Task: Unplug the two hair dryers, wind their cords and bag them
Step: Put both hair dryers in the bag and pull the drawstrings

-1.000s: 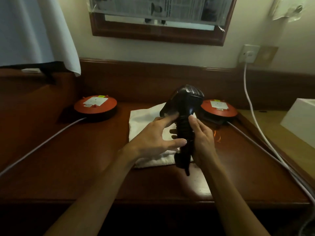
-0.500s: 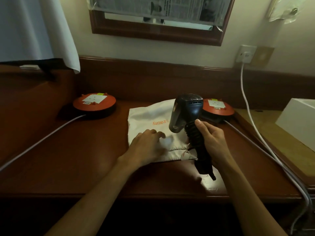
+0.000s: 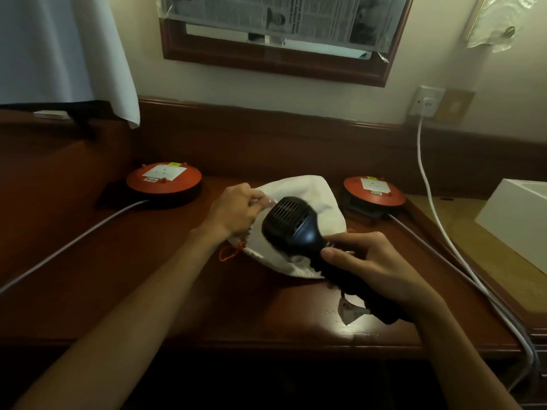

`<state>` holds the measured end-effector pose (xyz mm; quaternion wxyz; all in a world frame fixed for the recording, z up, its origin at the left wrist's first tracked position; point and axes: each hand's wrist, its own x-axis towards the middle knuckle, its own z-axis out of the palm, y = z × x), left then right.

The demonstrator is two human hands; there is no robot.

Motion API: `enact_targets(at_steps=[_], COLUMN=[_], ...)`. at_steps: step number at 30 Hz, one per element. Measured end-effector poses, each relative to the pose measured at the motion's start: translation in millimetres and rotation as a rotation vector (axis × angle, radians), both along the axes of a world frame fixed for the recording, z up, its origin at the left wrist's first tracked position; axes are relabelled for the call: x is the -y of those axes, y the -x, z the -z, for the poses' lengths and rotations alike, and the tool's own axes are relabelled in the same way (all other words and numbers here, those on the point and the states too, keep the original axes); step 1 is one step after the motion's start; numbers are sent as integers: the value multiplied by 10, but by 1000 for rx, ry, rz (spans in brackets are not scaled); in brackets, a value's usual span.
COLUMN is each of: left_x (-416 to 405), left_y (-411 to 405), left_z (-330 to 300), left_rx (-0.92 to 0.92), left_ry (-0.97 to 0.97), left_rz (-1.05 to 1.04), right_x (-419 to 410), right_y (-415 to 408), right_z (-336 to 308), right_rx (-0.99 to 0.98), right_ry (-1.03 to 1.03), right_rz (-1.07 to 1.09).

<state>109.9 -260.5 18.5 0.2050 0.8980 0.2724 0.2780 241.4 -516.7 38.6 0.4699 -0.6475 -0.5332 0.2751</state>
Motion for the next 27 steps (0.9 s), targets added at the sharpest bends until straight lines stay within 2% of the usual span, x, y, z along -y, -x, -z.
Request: enact_targets(at_steps=[3, 8, 12, 15, 19, 21, 27], left_x=[2, 74, 132, 183, 183, 190, 359], left_y=[21, 135, 73, 22, 66, 92, 65], left_z=[-145, -160, -173, -223, -264, -272, -284], left_rx=[124, 152, 182, 187, 169, 169, 136], left_ry=[67, 57, 23, -34, -147, -193, -260], left_rz=[48, 163, 153, 157, 105, 92, 185], right_x=[-141, -482, -734, -857, -695, -578, -570], right_y=[59, 25, 38, 38, -79, -145, -96], right_z=[68, 322, 513, 632, 532, 504, 593], right_rx=[103, 570, 804, 880, 1052, 1055, 1104], right_ry=[51, 113, 219, 263, 442, 490, 392], right_rz=[-1, 206, 174, 203, 79, 39, 90])
